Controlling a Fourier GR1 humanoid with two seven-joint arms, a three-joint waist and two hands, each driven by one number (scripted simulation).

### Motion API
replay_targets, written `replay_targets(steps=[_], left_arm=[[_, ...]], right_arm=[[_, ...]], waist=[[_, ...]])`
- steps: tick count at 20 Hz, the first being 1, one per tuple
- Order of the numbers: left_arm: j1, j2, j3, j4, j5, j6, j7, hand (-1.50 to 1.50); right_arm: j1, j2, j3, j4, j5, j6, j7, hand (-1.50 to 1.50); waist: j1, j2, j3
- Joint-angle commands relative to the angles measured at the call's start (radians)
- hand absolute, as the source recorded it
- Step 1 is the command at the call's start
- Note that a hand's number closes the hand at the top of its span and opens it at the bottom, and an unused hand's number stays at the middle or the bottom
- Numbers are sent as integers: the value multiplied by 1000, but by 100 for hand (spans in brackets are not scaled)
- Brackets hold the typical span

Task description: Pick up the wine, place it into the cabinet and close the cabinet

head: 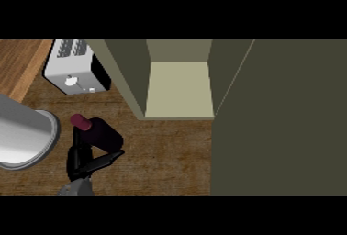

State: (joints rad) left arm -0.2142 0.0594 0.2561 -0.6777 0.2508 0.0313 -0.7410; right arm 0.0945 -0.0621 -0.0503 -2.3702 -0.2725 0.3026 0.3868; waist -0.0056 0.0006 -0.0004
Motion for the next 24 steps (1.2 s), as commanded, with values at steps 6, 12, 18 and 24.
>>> replay_targets(steps=[6, 12, 18, 24], left_arm=[[-62, 21, 27, 159, 47, -90, -108, -150], [-98, 47, 25, 287, 38, -170, -184, 150], [-170, 13, 18, 361, 22, -117, -219, 150], [33, 15, -78, 290, -38, -282, -273, 150]], right_arm=[[5, -34, -96, 29, -89, 44, -21, -150], [9, 24, 14, 4, 51, 2, -15, -150], [-32, 1, -3, 18, 27, -2, 10, -150], [-40, -21, -82, 67, -40, 18, -24, -150]], waist=[[0, 0, 0], [-1, 1, 0], [-5, 2, -1], [12, -2, 2]])
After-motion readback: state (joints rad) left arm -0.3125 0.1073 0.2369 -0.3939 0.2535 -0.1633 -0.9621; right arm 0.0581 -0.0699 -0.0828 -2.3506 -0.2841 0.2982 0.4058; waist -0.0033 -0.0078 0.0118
